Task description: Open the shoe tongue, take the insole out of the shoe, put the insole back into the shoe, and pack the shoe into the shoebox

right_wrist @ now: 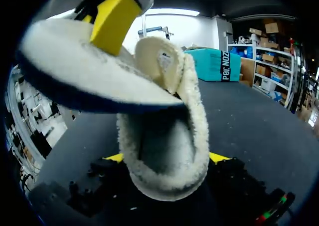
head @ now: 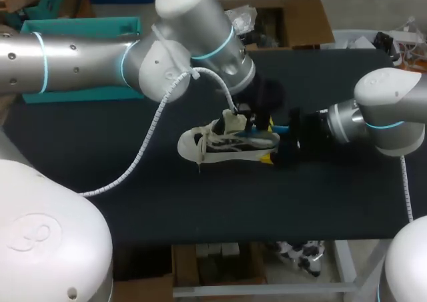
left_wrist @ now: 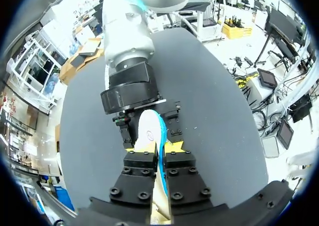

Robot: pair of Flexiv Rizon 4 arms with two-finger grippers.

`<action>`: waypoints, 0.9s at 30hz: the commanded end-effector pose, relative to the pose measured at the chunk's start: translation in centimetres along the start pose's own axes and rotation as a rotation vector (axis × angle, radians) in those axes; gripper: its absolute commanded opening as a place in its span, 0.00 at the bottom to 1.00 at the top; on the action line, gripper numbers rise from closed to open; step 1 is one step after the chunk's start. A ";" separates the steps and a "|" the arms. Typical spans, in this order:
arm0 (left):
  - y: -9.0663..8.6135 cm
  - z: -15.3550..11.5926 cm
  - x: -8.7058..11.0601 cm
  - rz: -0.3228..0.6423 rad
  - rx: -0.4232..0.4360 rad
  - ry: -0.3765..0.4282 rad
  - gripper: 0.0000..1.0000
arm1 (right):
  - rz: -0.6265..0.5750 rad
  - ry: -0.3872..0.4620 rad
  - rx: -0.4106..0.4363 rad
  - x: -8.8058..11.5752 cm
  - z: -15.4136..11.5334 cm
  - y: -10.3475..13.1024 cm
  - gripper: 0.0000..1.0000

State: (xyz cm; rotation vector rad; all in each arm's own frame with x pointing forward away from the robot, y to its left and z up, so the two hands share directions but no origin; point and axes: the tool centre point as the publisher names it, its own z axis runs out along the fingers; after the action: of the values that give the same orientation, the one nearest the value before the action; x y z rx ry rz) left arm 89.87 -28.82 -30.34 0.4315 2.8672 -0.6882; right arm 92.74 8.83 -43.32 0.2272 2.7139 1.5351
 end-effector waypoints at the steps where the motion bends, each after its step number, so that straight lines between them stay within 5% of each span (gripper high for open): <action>1: 0.4 -1.9 0.1 0.030 0.118 0.039 0.00 | -0.001 0.001 -0.005 -0.1 0.6 -0.8 0.00; 9: -1.0 -4.5 0.2 0.096 0.261 0.111 0.00 | -0.016 0.001 -0.006 -0.1 0.1 -0.8 0.04; 11: -1.3 -5.1 0.3 0.112 0.295 0.128 0.00 | -0.023 0.001 -0.008 -0.1 -0.1 -0.9 0.48; 12: -1.4 -5.4 0.4 0.119 0.312 0.136 0.00 | -0.024 0.002 -0.008 -0.1 -0.3 -1.0 1.00; 27: -5.7 -9.3 0.5 0.298 0.609 0.265 0.00 | 0.042 -0.015 0.044 0.4 -4.1 -2.5 1.00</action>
State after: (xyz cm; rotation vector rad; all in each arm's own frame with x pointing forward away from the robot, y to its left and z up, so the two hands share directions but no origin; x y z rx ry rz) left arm 86.07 -28.74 -20.15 1.0074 2.6940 -1.4352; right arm 92.33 5.46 -43.43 0.2880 2.7430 1.4908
